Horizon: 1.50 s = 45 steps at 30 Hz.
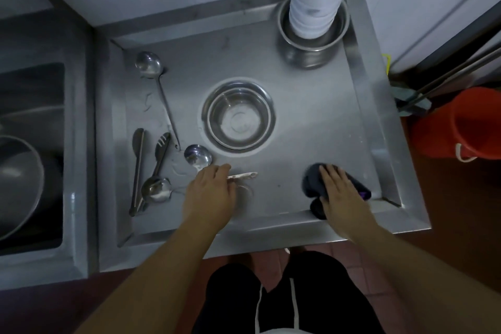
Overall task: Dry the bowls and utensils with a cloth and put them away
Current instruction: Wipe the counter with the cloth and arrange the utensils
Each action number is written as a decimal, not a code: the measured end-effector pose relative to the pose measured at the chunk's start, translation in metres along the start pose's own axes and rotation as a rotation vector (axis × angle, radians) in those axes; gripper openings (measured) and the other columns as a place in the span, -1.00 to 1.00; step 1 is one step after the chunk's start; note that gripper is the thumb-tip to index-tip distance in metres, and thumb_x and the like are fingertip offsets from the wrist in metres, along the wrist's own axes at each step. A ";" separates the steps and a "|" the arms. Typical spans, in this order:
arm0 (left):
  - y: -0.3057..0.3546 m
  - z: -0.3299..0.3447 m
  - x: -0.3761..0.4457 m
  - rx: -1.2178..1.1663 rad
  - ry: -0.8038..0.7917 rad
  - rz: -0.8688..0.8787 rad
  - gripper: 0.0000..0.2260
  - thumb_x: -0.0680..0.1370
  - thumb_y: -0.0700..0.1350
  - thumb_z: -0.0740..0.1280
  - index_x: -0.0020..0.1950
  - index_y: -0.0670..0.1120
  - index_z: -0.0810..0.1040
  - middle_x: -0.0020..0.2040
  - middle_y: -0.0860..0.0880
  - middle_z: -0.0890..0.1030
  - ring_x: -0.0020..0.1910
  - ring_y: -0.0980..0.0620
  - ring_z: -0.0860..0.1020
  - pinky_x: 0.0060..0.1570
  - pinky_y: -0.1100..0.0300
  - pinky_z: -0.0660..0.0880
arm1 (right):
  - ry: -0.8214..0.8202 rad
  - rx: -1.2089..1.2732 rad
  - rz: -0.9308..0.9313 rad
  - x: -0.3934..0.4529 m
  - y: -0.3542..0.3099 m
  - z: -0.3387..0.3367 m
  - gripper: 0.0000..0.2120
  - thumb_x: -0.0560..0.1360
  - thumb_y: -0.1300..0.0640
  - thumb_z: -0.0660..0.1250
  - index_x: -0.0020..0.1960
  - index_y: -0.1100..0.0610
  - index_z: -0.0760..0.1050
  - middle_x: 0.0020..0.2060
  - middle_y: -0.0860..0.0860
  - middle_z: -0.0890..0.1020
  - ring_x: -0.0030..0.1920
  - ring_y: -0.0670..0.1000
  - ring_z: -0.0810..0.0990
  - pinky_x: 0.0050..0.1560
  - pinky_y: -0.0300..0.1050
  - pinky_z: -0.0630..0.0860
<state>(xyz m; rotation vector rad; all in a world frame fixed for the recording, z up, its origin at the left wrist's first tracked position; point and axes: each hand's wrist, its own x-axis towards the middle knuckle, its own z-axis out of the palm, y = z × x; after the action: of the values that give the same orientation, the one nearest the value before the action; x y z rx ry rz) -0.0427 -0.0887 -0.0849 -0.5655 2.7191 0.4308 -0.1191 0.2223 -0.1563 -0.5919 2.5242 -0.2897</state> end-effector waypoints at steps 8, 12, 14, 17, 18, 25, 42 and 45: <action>-0.076 -0.013 -0.015 0.028 -0.107 -0.020 -0.60 0.66 0.02 0.26 0.50 -0.02 0.46 0.36 -0.07 0.55 0.32 -0.15 0.52 0.25 -0.08 0.50 | 0.053 -0.060 0.253 0.009 -0.080 -0.032 -0.42 0.54 0.01 0.42 0.48 0.23 0.45 0.44 0.21 0.49 0.41 0.29 0.48 0.40 0.19 0.40; -0.117 -0.020 -0.023 0.010 -0.122 -0.037 -0.61 0.67 0.01 0.25 0.50 -0.01 0.45 0.40 -0.07 0.54 0.36 -0.14 0.50 0.29 -0.03 0.48 | -0.066 0.120 0.163 0.035 -0.173 -0.018 -0.68 0.63 0.07 0.27 0.35 0.15 0.52 0.28 0.13 0.57 0.28 0.19 0.53 0.30 0.04 0.43; -0.135 -0.024 -0.027 0.010 -0.124 -0.024 -0.59 0.67 0.00 0.25 0.52 -0.02 0.44 0.43 -0.07 0.52 0.39 -0.11 0.48 0.34 -0.02 0.46 | -0.157 0.319 0.235 0.045 -0.218 -0.002 -0.78 0.62 0.06 0.31 0.18 0.14 0.60 0.09 0.11 0.68 0.13 0.18 0.61 0.13 0.01 0.49; -0.161 -0.029 -0.032 -0.016 -0.095 -0.038 -0.59 0.66 -0.02 0.26 0.52 -0.02 0.46 0.42 -0.05 0.54 0.35 -0.09 0.50 0.31 -0.02 0.47 | -0.252 0.490 0.350 0.057 -0.268 0.026 -0.78 0.60 0.07 0.30 -0.01 0.18 0.66 -0.10 0.10 0.72 0.02 0.16 0.66 0.03 -0.05 0.51; -0.168 -0.030 -0.034 -0.028 -0.084 -0.050 -0.60 0.66 -0.04 0.26 0.50 -0.03 0.47 0.39 -0.05 0.56 0.31 -0.09 0.52 0.28 -0.02 0.49 | -0.266 0.522 0.381 0.059 -0.280 0.033 -0.77 0.60 0.07 0.31 -0.04 0.19 0.66 -0.16 0.08 0.70 -0.03 0.14 0.66 -0.03 -0.08 0.49; -0.198 -0.032 -0.046 -0.124 -0.007 -0.069 -0.64 0.61 -0.13 0.33 0.42 -0.07 0.56 0.30 -0.05 0.60 0.26 -0.08 0.56 0.27 -0.01 0.50 | -0.287 0.585 0.476 0.064 -0.322 0.058 -0.80 0.57 0.06 0.33 -0.17 0.11 0.59 -0.27 0.05 0.66 -0.12 0.14 0.66 -0.12 -0.13 0.46; -0.120 -0.044 0.000 -0.145 -0.003 0.179 -0.63 0.63 -0.11 0.31 0.45 -0.05 0.54 0.33 -0.06 0.60 0.30 -0.09 0.54 0.35 0.02 0.44 | 0.002 1.151 0.691 0.057 -0.230 0.013 -0.82 0.58 0.19 0.42 -0.17 0.10 0.73 -0.33 0.00 0.72 -0.32 -0.04 0.66 -0.25 -0.11 0.57; -0.089 -0.040 0.014 -0.118 -0.037 0.229 -0.63 0.62 -0.12 0.33 0.44 -0.07 0.55 0.32 -0.08 0.60 0.28 -0.13 0.54 0.32 0.01 0.43 | 0.061 1.219 0.729 0.067 -0.192 -0.008 -0.88 0.58 0.21 0.41 -0.04 0.16 0.73 -0.22 0.11 0.74 -0.25 0.04 0.63 -0.15 -0.02 0.58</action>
<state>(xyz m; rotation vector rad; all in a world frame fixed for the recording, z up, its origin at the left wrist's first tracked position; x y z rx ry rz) -0.0264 -0.1853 -0.0740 -0.2713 2.7464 0.6552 -0.1070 0.0225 -0.1194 0.7758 1.9025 -1.3627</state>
